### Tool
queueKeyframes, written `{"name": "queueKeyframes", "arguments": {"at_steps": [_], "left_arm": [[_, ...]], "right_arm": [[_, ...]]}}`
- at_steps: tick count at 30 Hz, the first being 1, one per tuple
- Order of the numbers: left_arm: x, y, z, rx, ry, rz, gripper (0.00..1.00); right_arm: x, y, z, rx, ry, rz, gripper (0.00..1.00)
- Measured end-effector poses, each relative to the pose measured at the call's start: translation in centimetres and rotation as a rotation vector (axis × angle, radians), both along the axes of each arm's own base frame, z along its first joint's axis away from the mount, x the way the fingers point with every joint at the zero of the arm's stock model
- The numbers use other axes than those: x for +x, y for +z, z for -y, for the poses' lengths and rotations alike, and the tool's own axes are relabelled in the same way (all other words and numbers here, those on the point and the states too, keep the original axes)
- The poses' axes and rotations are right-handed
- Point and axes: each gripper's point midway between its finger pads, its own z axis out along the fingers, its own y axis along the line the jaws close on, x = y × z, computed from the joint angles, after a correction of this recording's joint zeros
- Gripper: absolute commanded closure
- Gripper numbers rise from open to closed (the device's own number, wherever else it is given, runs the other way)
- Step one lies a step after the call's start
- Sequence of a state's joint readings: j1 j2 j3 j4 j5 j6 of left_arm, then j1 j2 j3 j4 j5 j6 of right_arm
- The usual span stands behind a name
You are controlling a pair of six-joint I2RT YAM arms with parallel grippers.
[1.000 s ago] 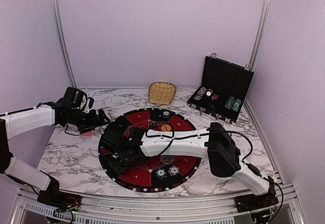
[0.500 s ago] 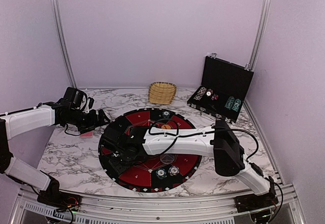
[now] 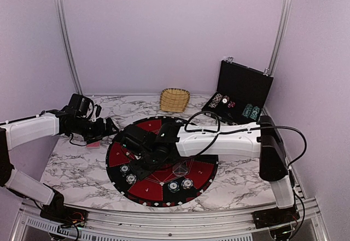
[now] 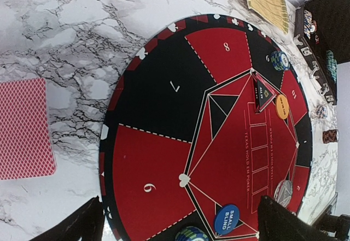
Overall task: Distribute texas hold em gaming equipment
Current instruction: Place the poker chips pile in the small blind area, then pick up the pile of poker chips from the center of the board.
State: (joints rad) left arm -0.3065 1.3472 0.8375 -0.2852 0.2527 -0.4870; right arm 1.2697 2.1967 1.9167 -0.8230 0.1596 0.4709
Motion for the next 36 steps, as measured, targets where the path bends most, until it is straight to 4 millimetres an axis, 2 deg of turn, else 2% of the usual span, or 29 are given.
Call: {"name": "queueKeyframes", "arguments": {"at_steps": [6,12,16,27,36], "left_arm": [[-0.2,0.0,0.4,0.000,-0.008,-0.002,0.01],[-0.1,0.1,1.9,0.012,-0.035,-0.001,0.01],[0.5,0.8,2.9,0.011,-0.046,0.012,0.01],[1.8,1.4,4.2,0.019,-0.056,0.024,0.01],[2.0,1.3,4.2,0.028,-0.054,0.024,0.01]], "right_arm": [[3.9,0.1,5.6,-0.010,-0.108,0.006,0.42],[8.2,-0.8,12.7,-0.044,-0.245,0.004,0.42],[10.6,-0.5,17.1,-0.045,-0.334,0.016,0.42],[16.4,1.4,27.7,-0.021,-0.561,0.072,0.41],[19.7,0.7,35.6,-0.052,-0.718,0.084,0.35]]}}
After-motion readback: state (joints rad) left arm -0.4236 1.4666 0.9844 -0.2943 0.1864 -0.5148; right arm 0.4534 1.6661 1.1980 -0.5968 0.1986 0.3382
